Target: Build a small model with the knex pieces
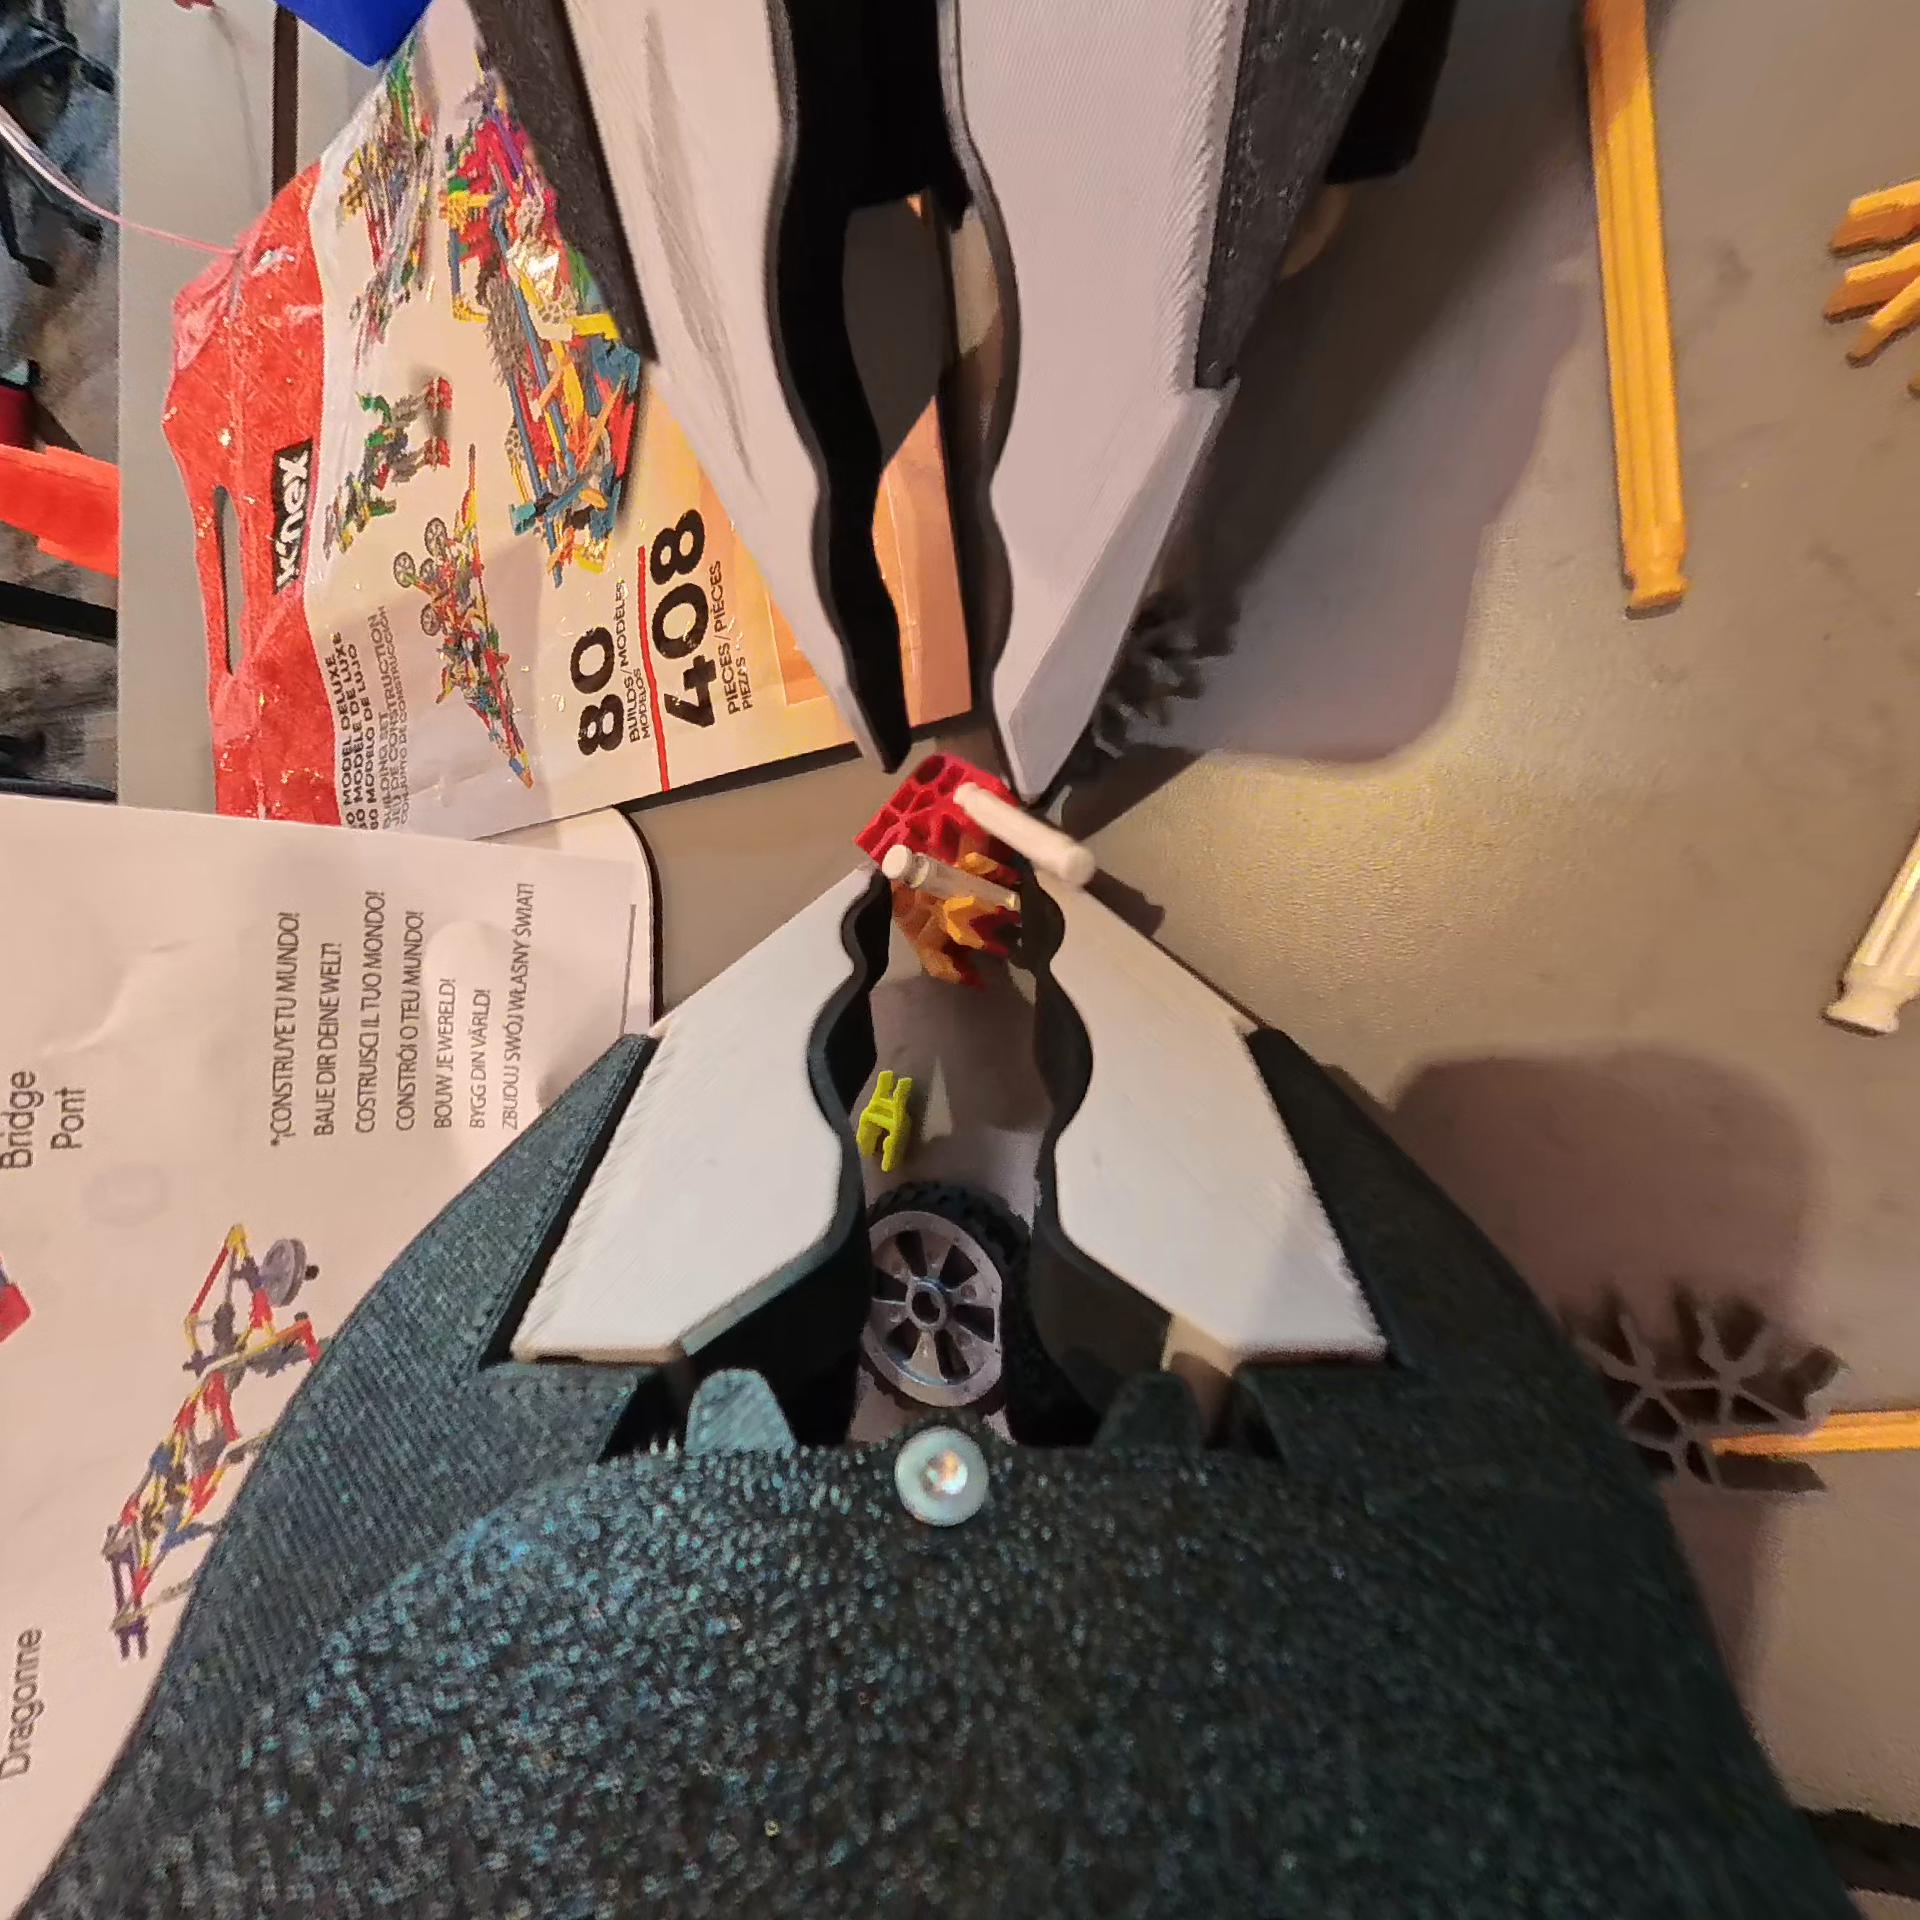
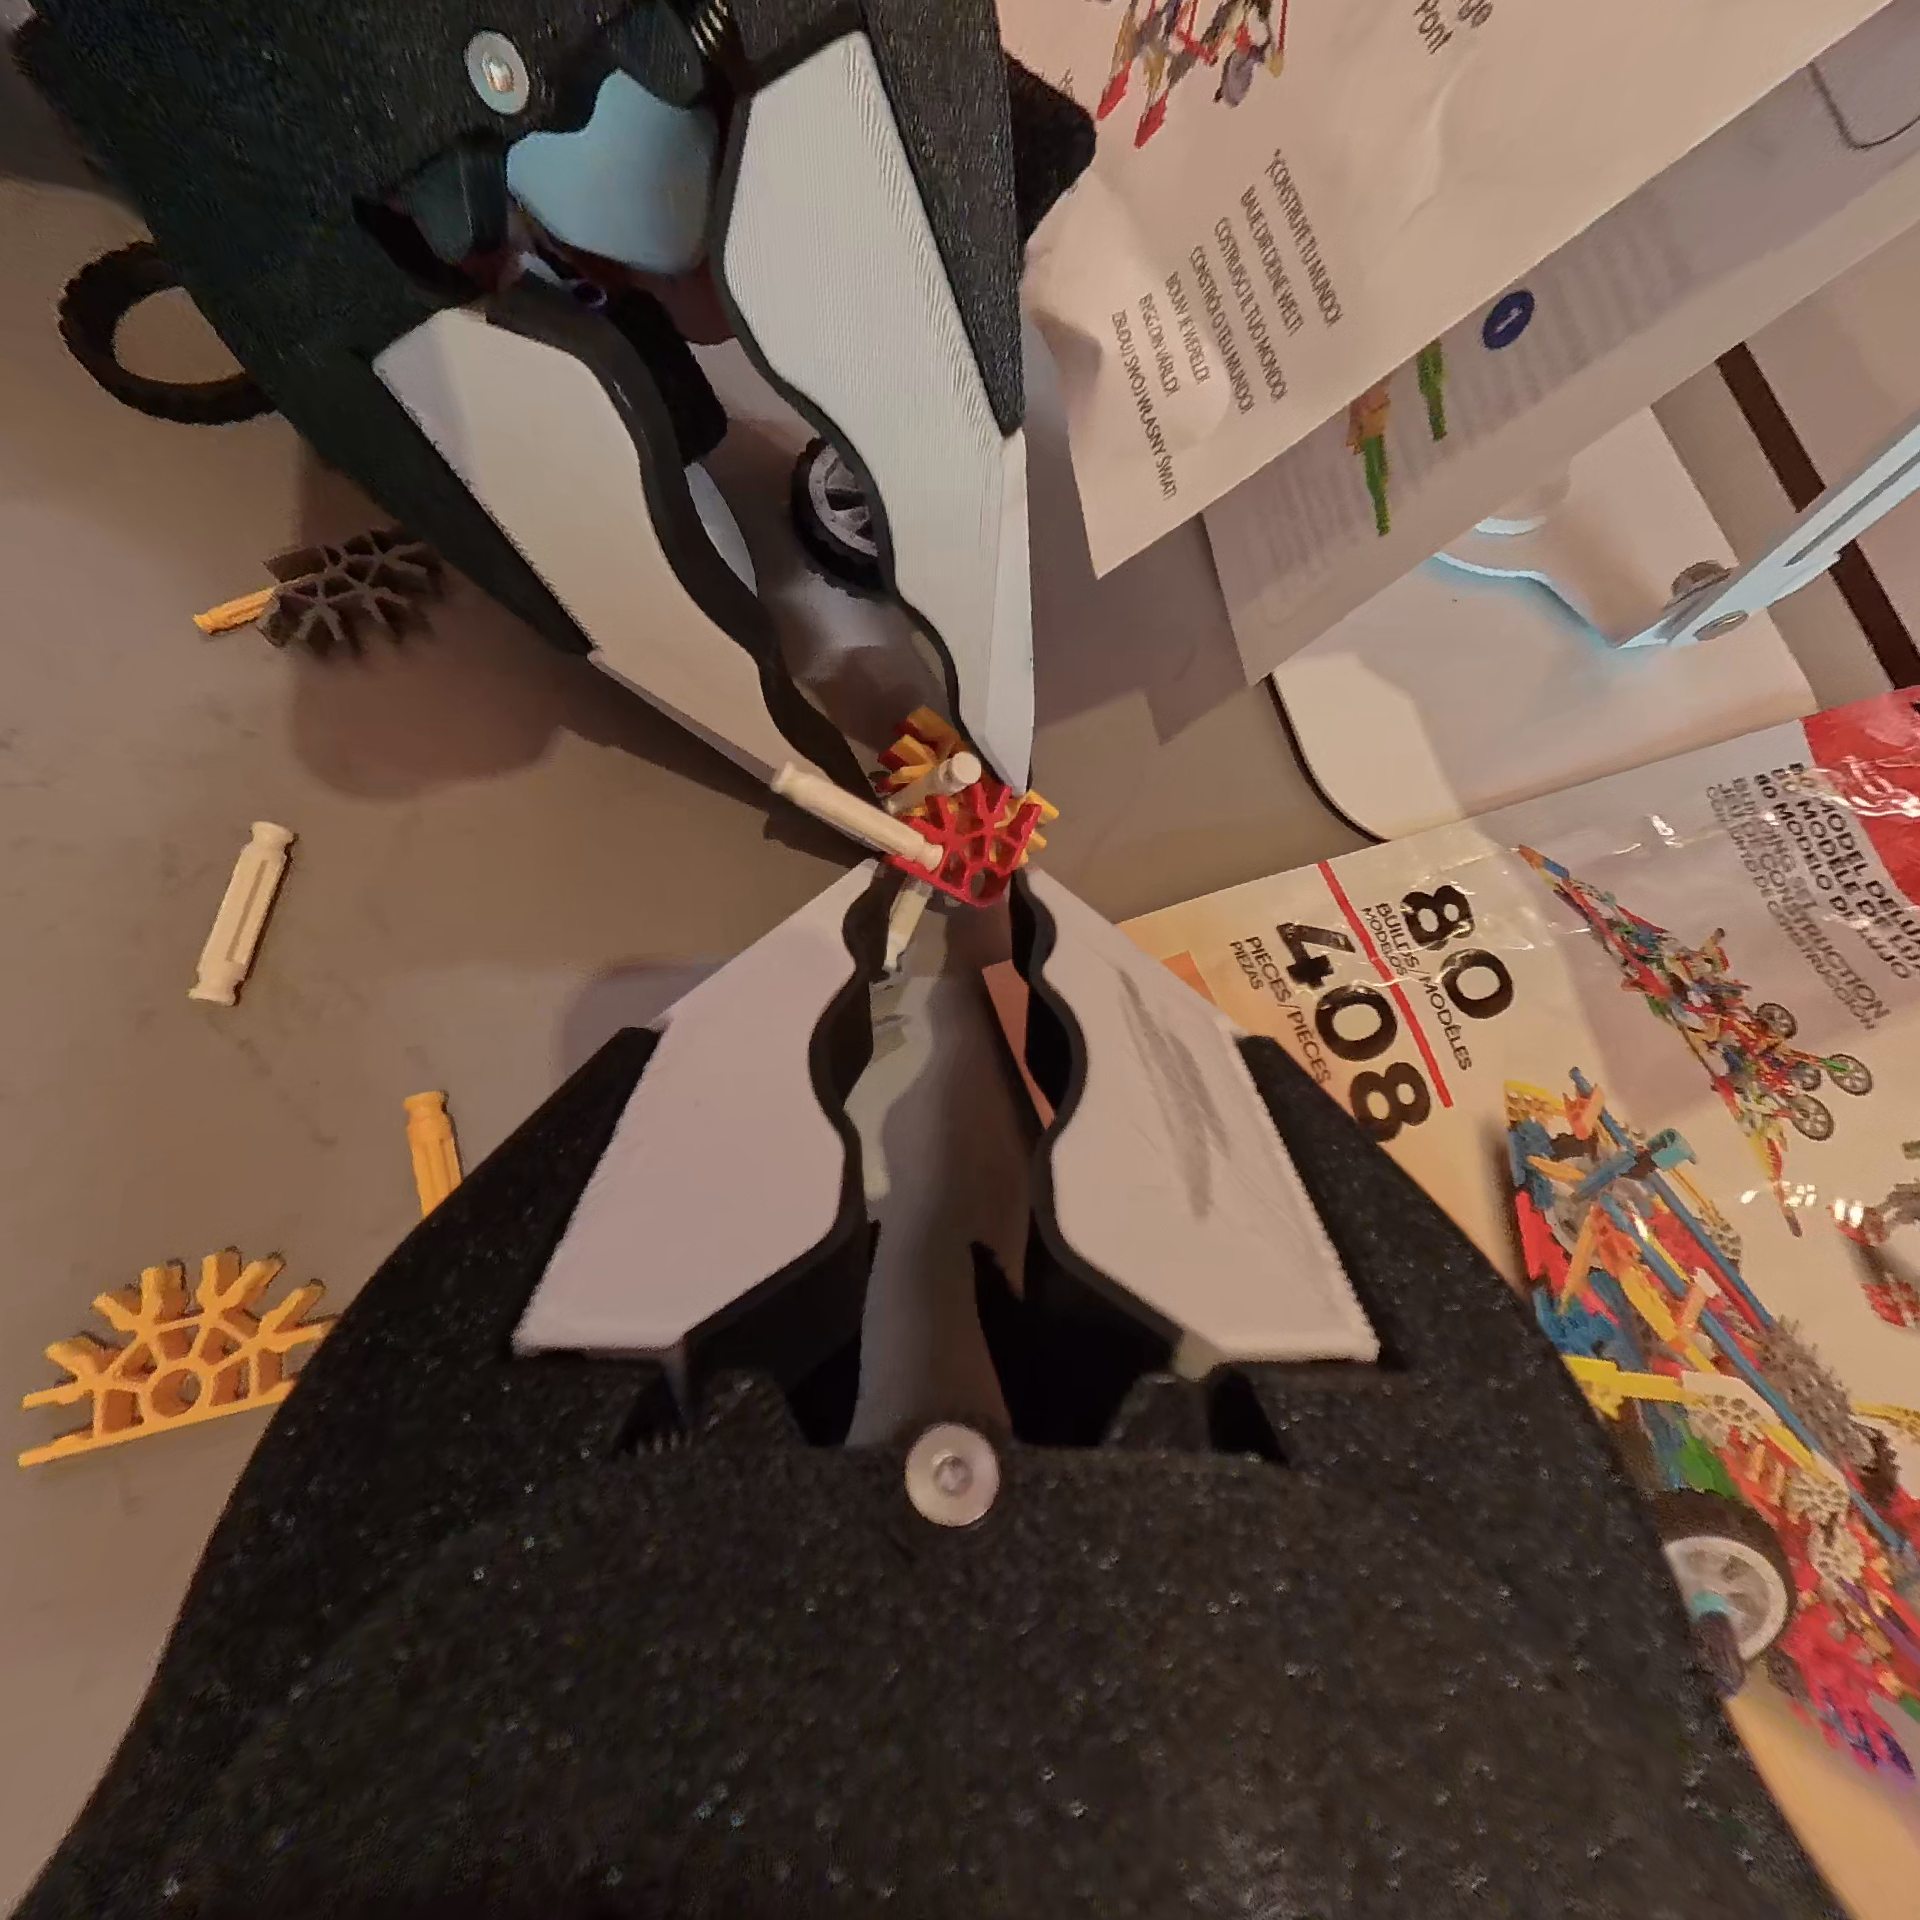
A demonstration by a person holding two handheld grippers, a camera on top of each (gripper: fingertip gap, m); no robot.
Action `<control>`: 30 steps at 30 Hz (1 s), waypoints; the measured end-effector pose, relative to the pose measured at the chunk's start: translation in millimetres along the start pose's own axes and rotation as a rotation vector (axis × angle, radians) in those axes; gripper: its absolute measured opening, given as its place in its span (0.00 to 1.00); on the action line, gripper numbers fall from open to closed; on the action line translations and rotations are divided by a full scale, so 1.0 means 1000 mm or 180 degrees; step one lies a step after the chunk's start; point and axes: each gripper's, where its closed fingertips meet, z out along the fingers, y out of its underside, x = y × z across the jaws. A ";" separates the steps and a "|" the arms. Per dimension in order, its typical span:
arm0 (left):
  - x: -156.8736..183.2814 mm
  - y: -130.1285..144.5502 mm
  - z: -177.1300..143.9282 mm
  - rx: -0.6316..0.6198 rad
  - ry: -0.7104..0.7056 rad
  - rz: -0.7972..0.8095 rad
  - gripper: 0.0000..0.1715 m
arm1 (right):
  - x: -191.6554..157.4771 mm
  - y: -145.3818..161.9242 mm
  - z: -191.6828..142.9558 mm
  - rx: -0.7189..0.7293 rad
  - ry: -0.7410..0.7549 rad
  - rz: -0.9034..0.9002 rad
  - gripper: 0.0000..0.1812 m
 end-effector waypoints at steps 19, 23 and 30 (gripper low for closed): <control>0.000 0.003 -0.001 -0.0021 0.0195 -0.0111 0.15 | -0.006 -0.004 0.003 0.0076 -0.0044 -0.0067 0.08; -0.003 0.006 -0.006 -0.0053 0.0191 -0.0151 0.17 | -0.009 -0.005 0.004 0.0073 -0.0043 -0.0092 0.07; -0.001 0.009 -0.005 -0.0144 0.0166 -0.0091 0.16 | -0.012 -0.005 0.005 0.0068 -0.0036 -0.0154 0.07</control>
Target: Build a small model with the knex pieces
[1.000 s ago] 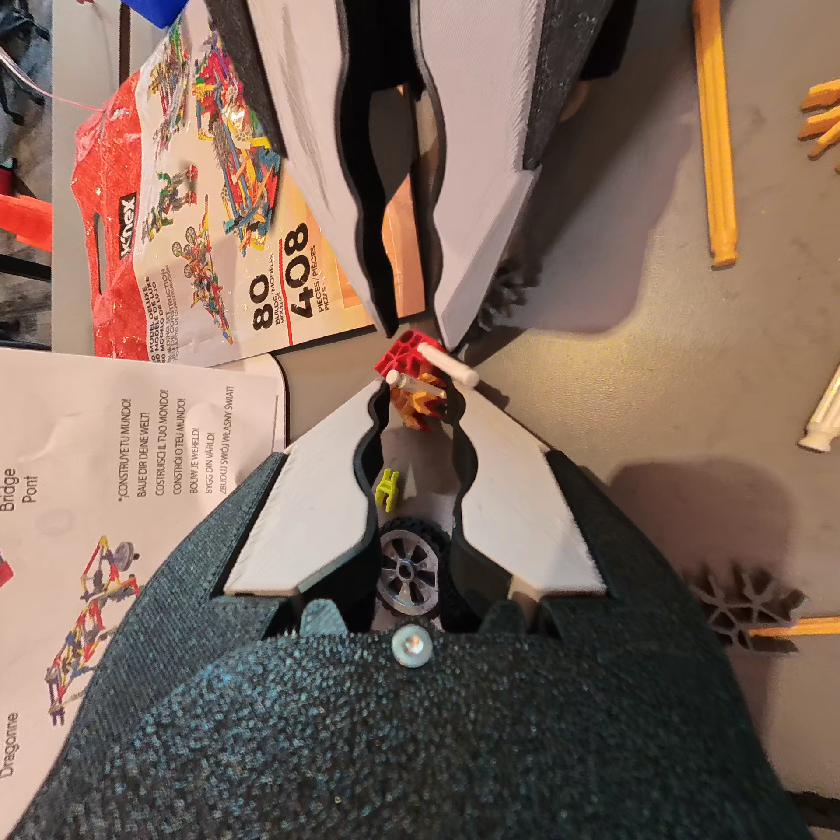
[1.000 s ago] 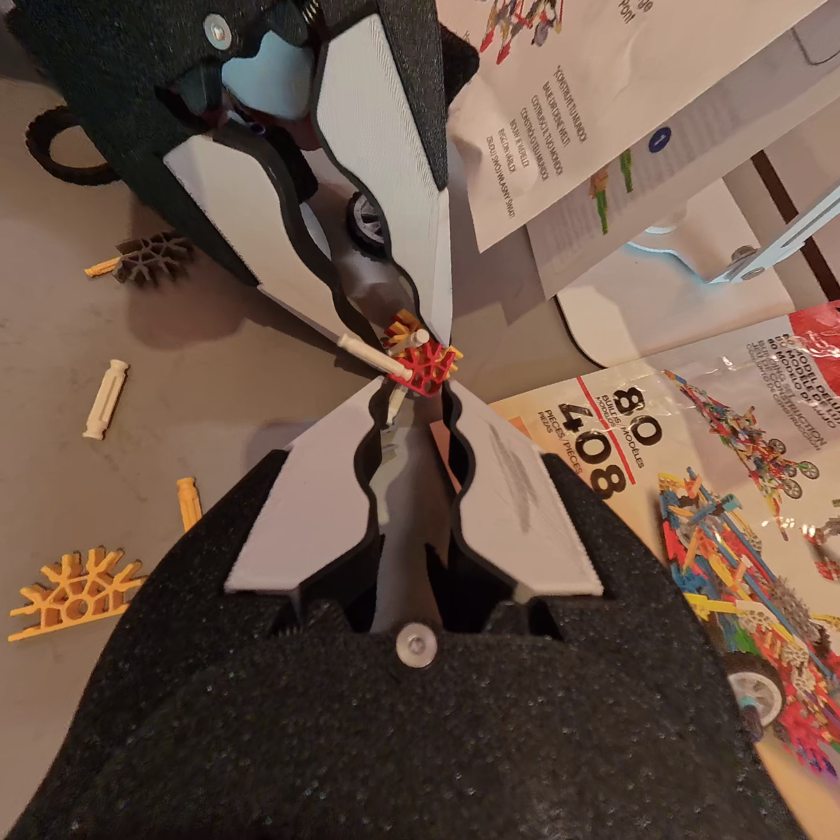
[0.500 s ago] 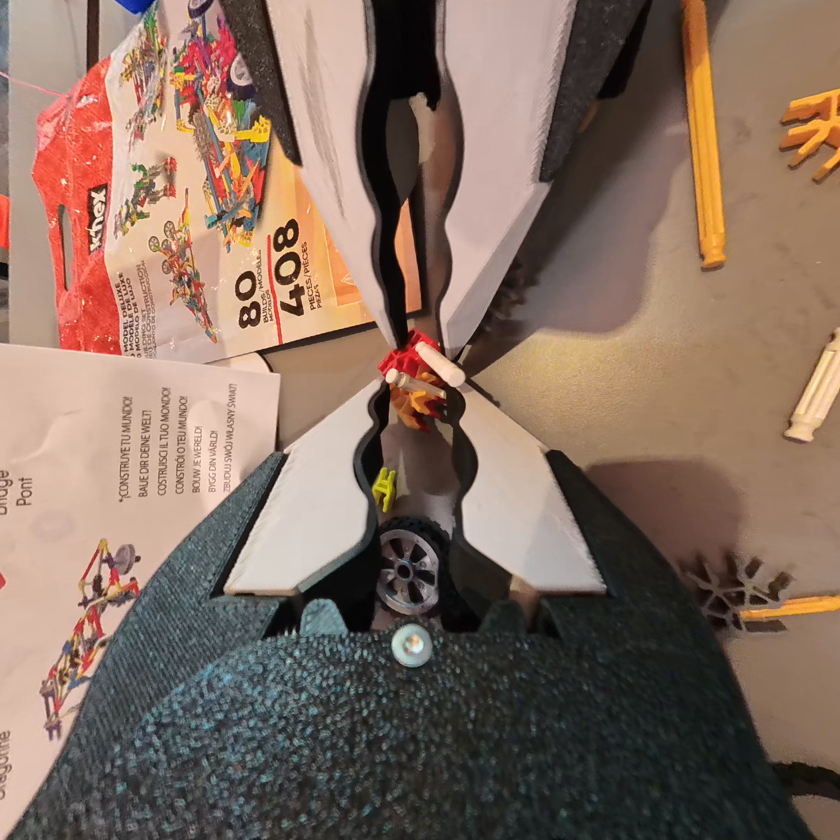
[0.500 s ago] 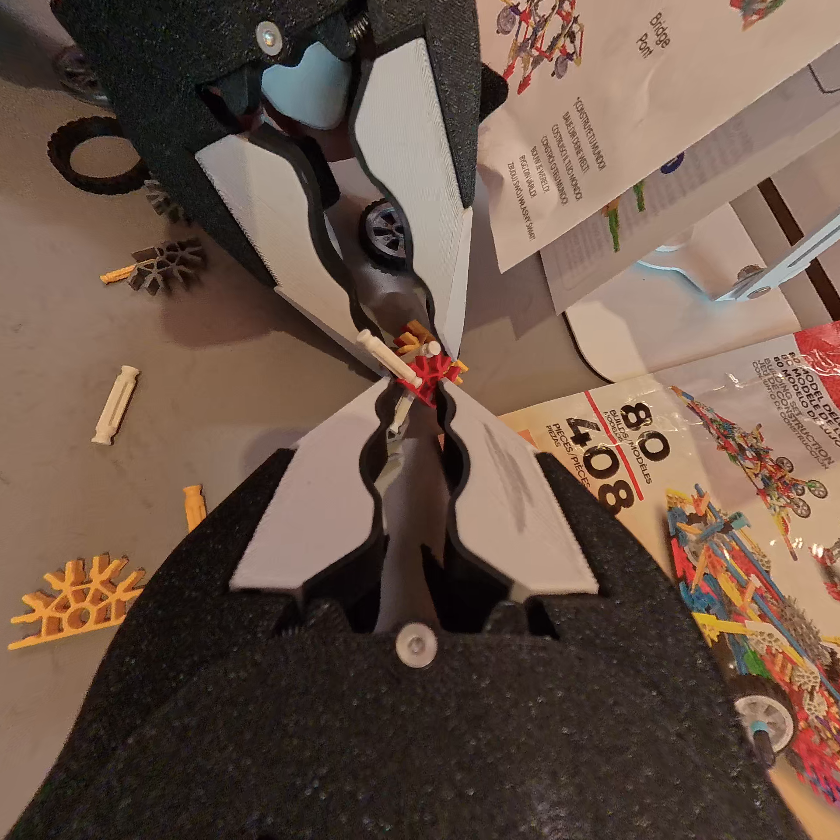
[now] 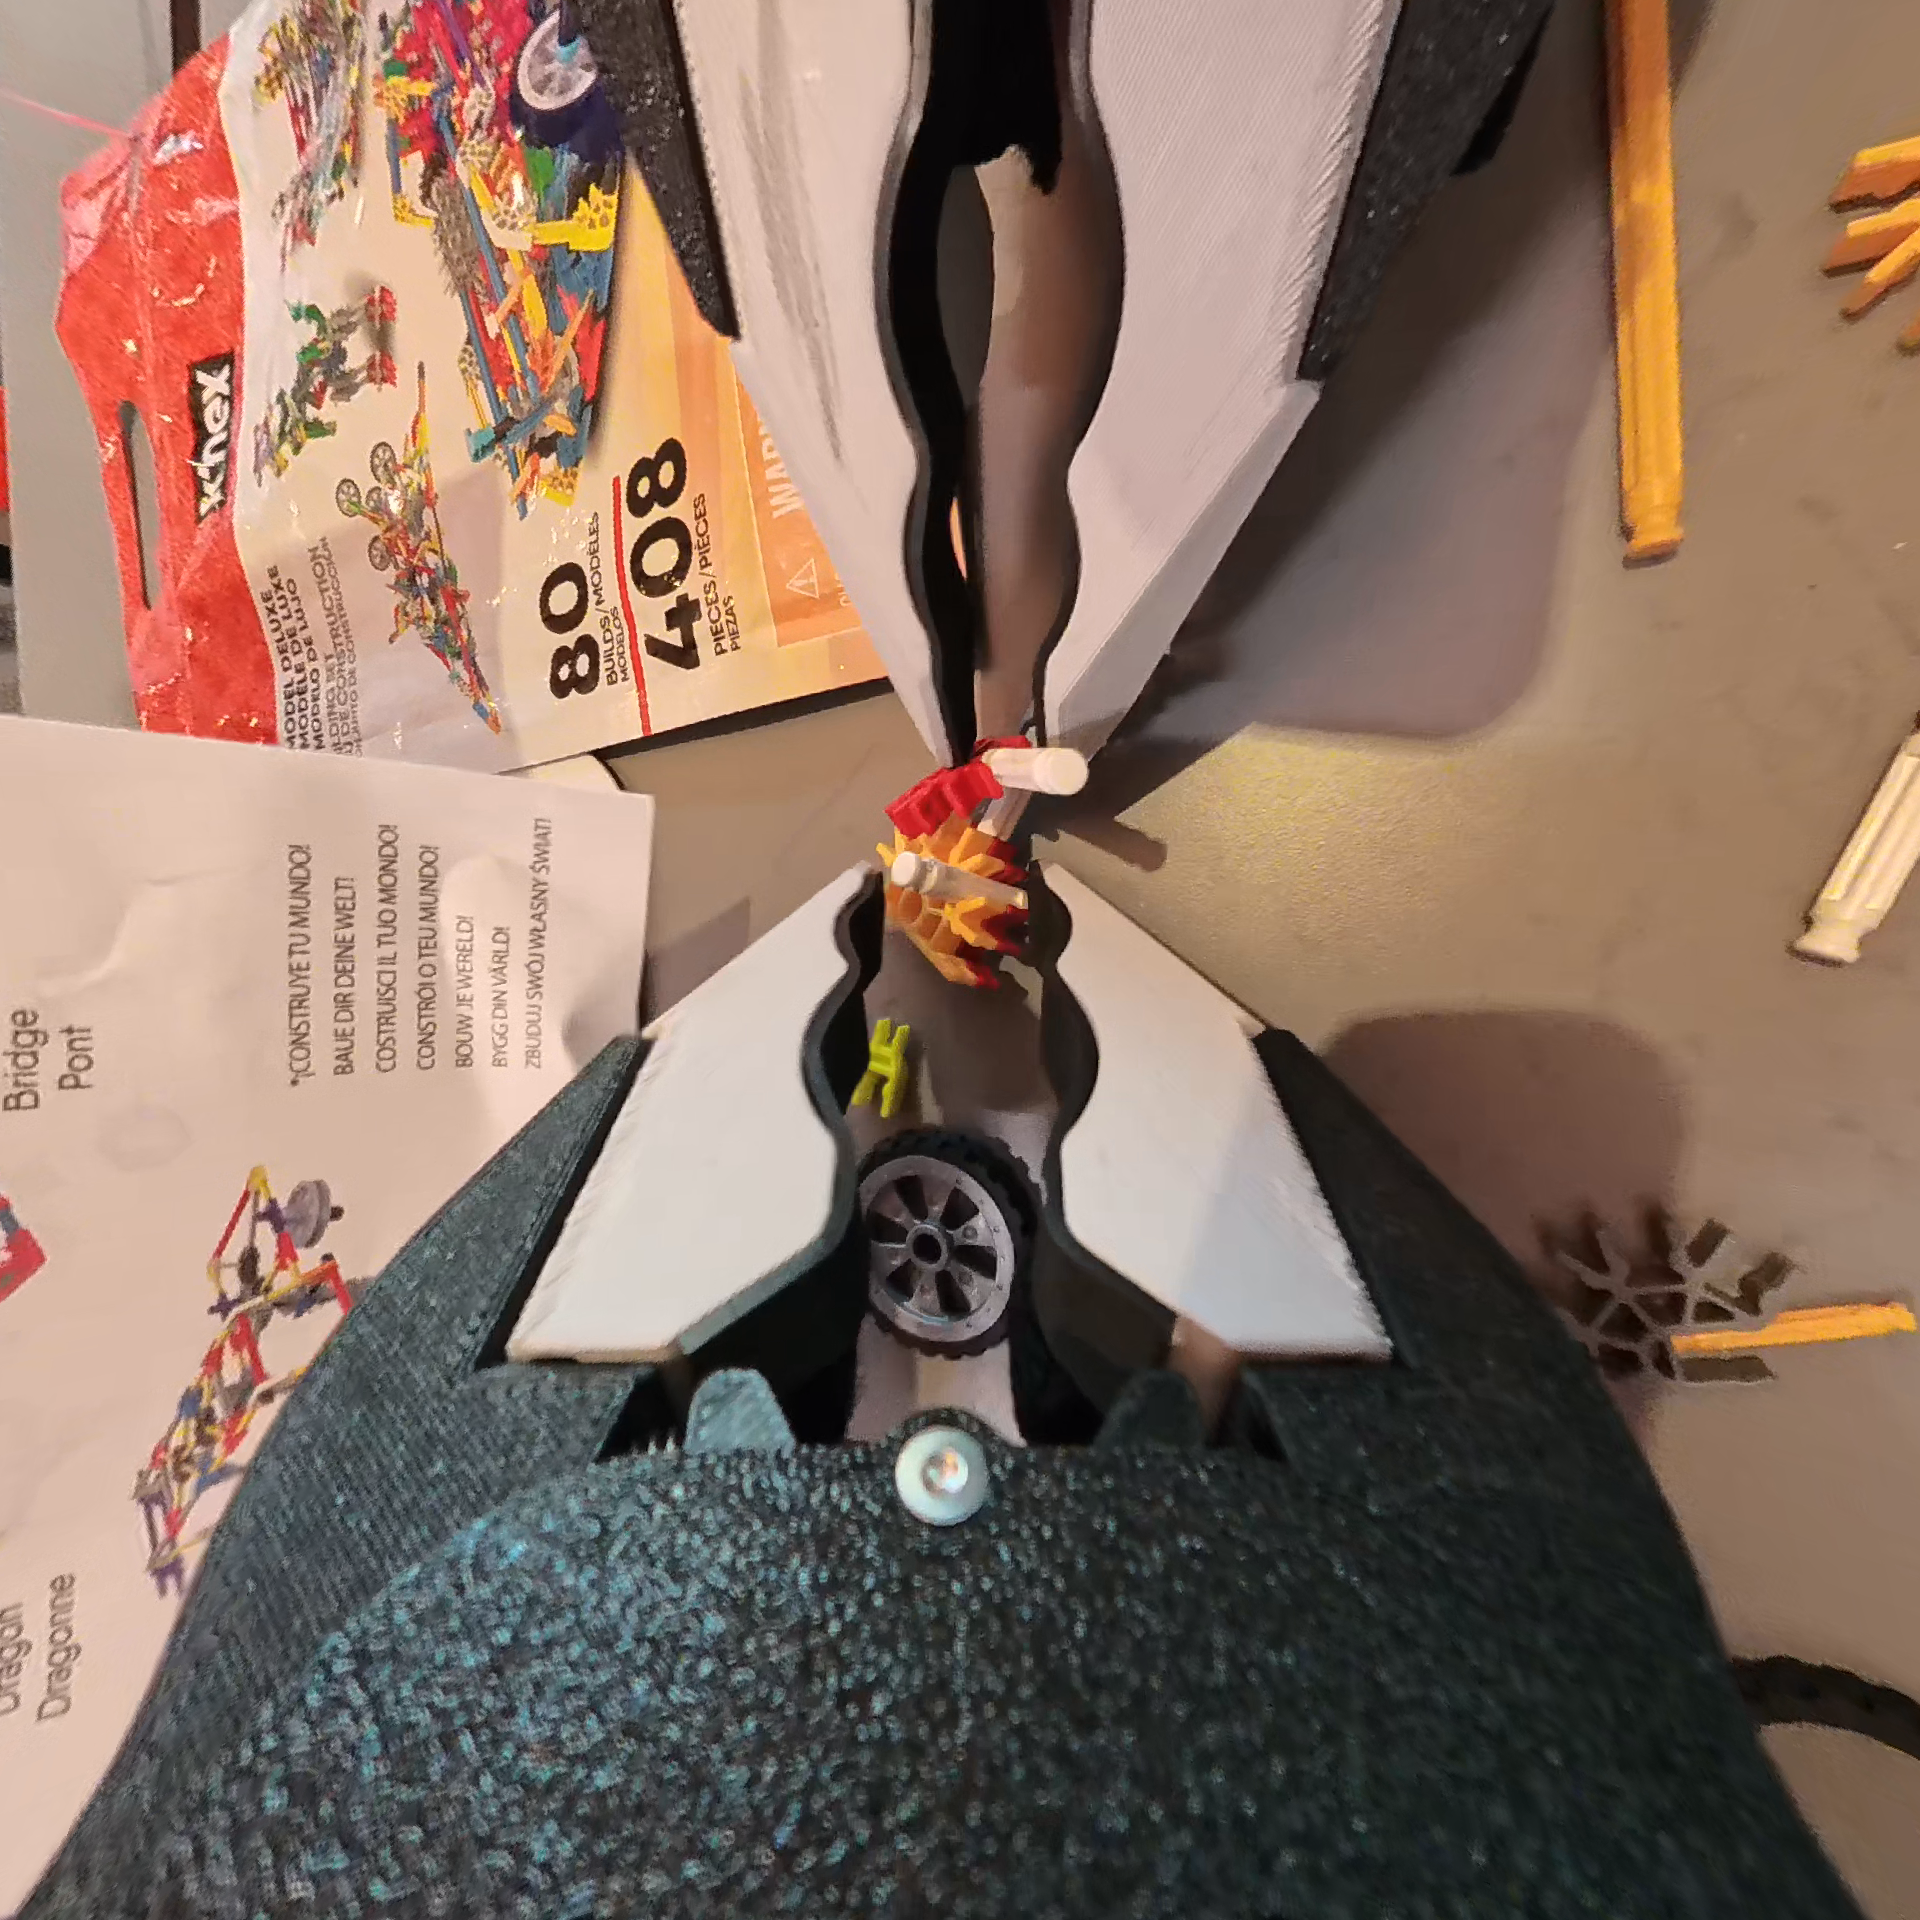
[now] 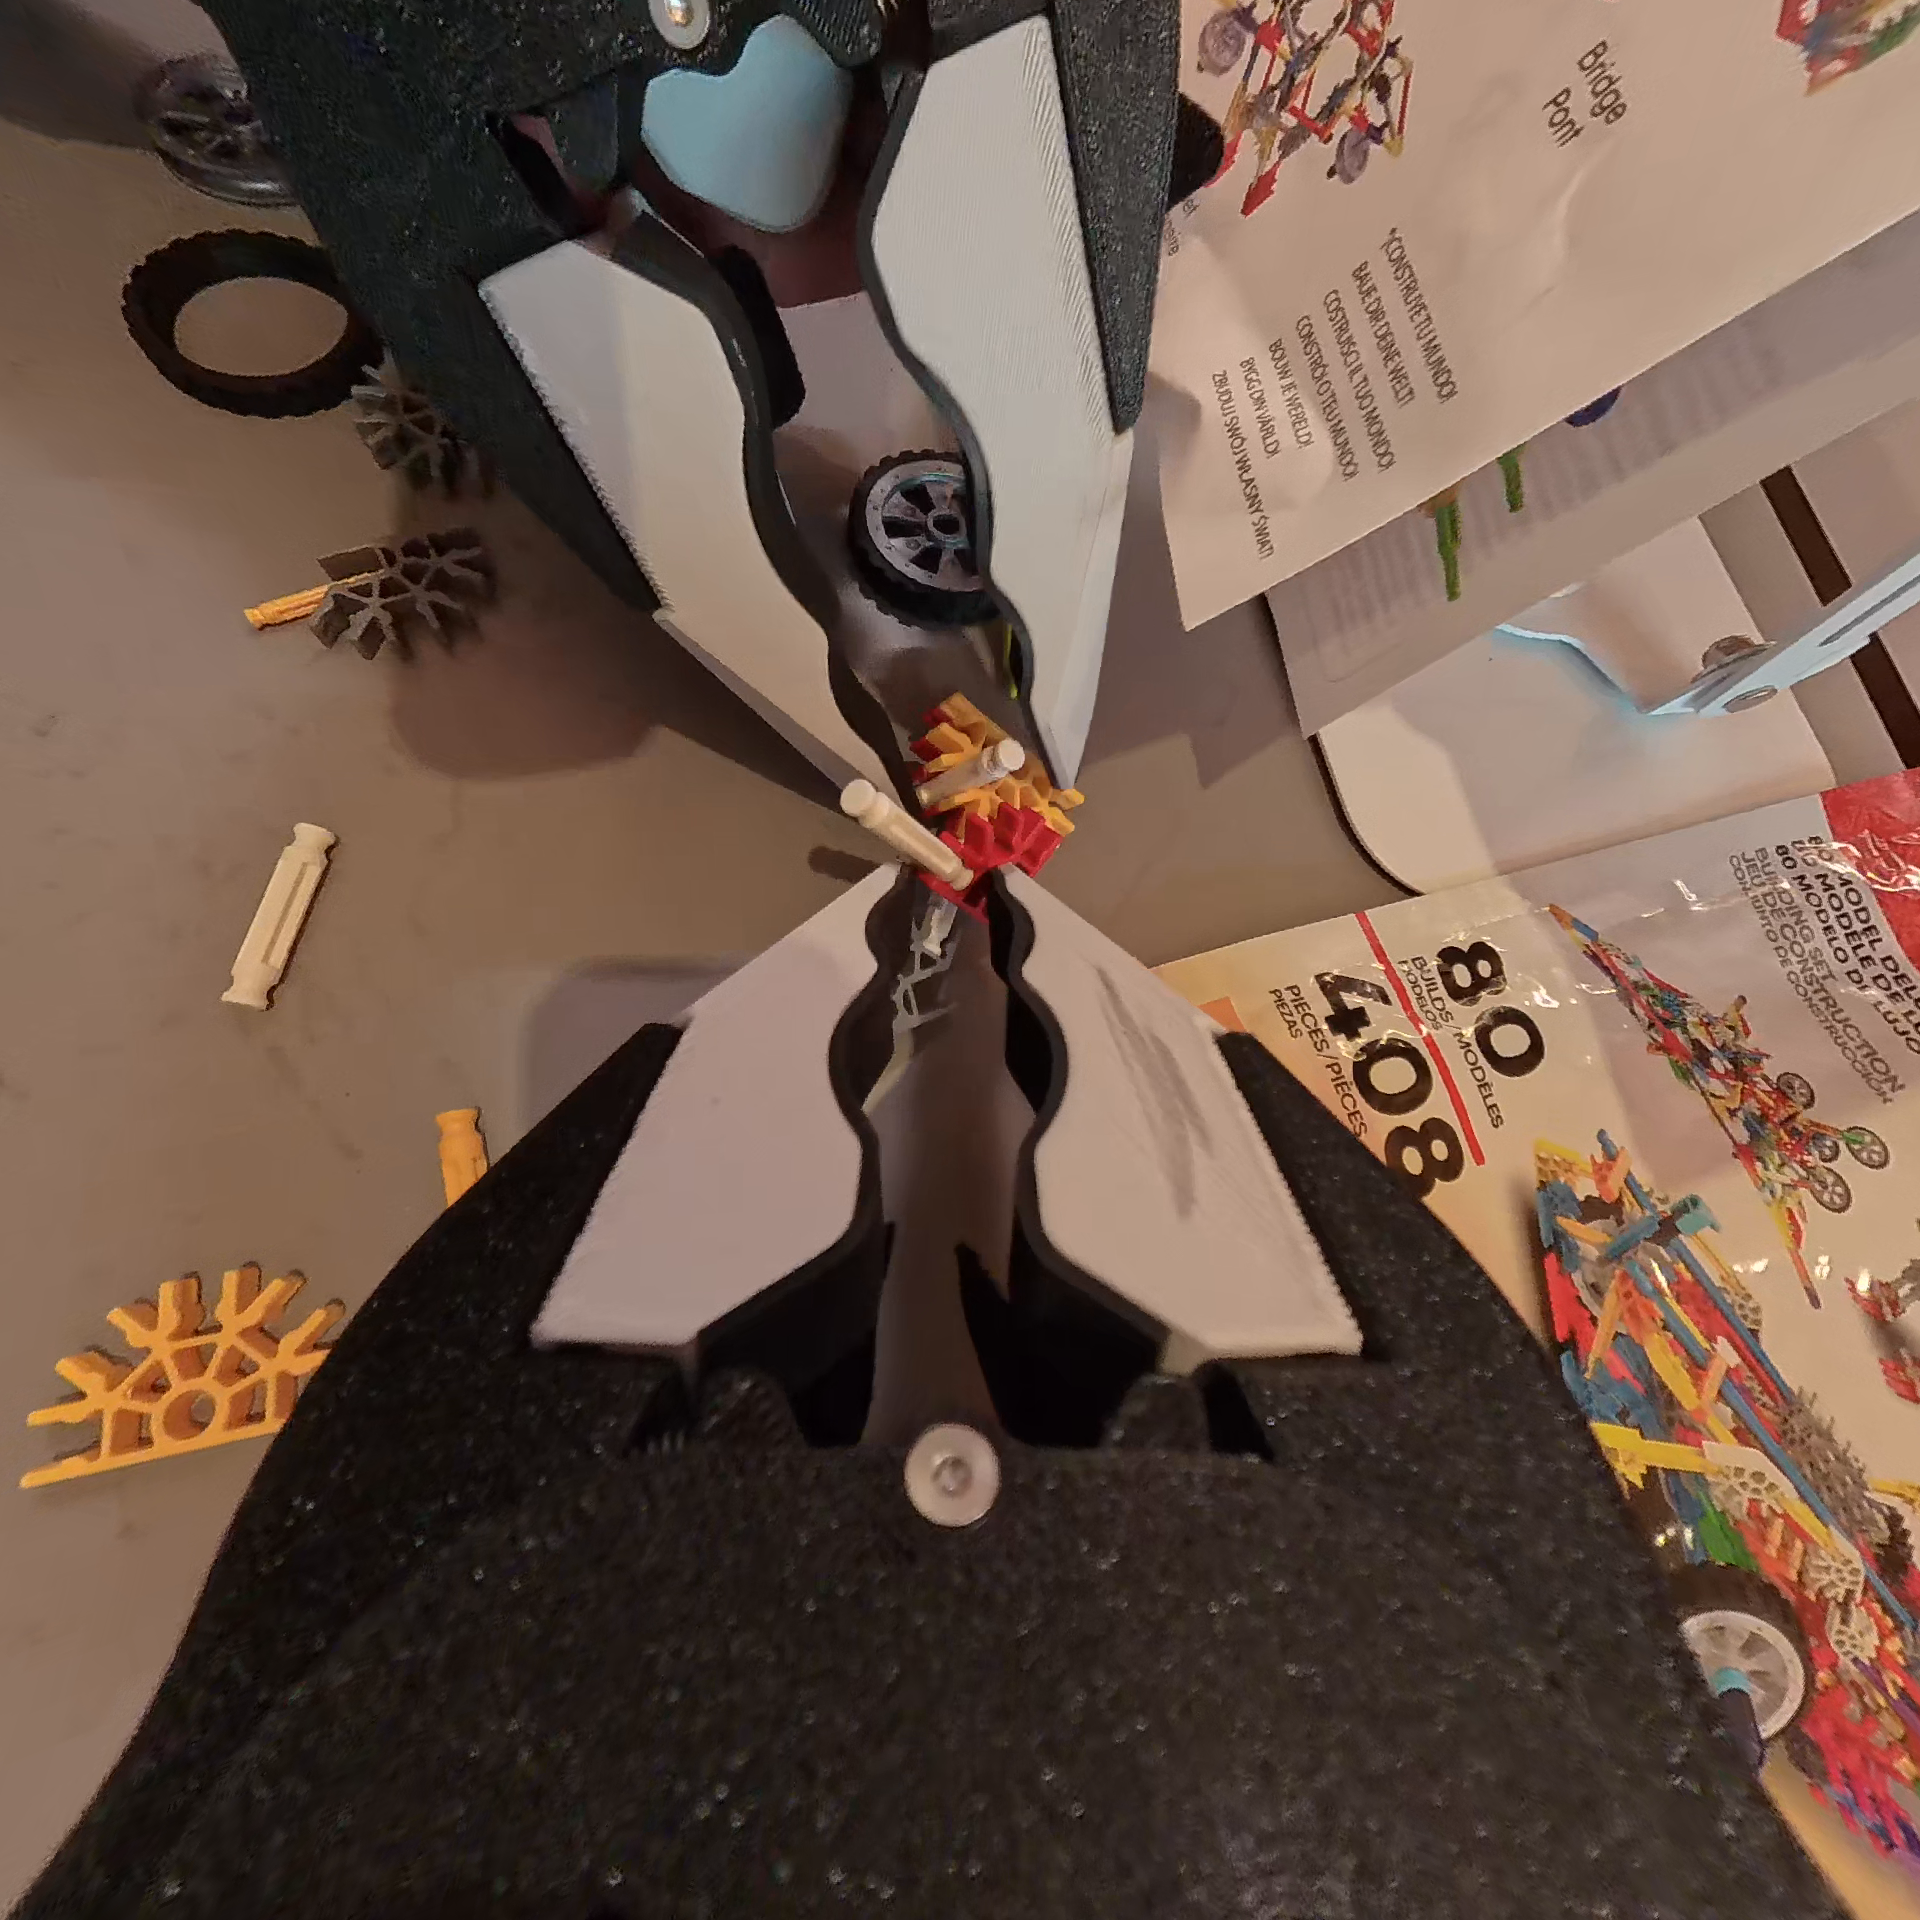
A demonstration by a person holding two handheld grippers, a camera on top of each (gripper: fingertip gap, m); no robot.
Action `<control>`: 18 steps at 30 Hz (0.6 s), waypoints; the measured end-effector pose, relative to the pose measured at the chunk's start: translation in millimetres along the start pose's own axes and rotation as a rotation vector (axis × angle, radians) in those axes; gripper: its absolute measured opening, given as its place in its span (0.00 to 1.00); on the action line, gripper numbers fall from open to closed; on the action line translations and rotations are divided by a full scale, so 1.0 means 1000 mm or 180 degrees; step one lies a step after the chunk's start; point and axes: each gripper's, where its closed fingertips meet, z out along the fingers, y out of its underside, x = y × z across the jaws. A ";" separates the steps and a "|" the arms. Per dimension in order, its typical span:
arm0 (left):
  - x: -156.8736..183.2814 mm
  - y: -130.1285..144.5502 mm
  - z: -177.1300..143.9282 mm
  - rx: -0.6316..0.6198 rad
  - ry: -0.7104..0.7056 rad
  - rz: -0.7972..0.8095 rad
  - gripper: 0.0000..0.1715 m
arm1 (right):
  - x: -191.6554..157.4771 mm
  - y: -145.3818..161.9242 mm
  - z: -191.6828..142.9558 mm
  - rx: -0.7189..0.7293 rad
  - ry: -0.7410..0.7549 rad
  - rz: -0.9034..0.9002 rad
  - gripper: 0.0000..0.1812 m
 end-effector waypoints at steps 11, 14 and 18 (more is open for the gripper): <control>0.004 0.007 -0.004 -0.0151 0.0115 -0.0185 0.16 | -0.008 -0.004 0.001 0.0001 -0.0018 -0.0156 0.07; 0.005 0.007 -0.004 -0.0138 0.0162 -0.0225 0.16 | -0.009 -0.005 0.001 -0.0001 -0.0009 -0.0195 0.07; 0.007 0.004 -0.004 -0.0061 0.0168 -0.0087 0.15 | -0.010 -0.005 -0.001 -0.0027 0.0000 -0.0267 0.07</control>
